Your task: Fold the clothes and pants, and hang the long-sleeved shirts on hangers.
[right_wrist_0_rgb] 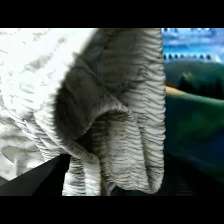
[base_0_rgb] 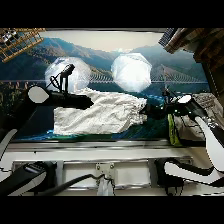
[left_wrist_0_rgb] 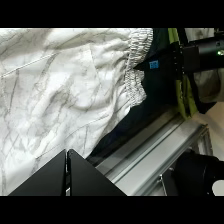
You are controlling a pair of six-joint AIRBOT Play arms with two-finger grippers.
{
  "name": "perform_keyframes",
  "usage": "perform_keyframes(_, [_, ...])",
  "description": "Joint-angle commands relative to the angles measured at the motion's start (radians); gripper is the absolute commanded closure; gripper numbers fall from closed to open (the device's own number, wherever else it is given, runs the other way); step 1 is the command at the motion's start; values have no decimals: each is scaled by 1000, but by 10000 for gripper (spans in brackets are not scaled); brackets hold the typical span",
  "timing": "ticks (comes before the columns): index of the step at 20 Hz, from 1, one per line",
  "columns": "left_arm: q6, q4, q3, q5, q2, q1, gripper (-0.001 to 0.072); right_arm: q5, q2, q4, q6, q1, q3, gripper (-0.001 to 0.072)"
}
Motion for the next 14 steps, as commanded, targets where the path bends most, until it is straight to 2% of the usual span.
perform_keyframes(1, [1, 0, 0, 0, 0, 0, 700, -7, -13, 45, -2, 1, 0, 92])
perform_keyframes(3, [1, 0, 0, 0, 0, 0, 700, -8, -13, 45, -2, 1, 0, 132])
perform_keyframes(8, [0, 0, 0, 0, 0, 0, 700, -3, -33, 86, -2, 8, 0, 142])
perform_keyframes(13, [0, 0, 0, -4, 0, -1, 700, -42, -59, 100, -2, 94, 0, 158])
perform_keyframes(14, [0, 0, 0, -4, 0, 0, 700, -51, -62, 112, -2, 106, 0, 234])
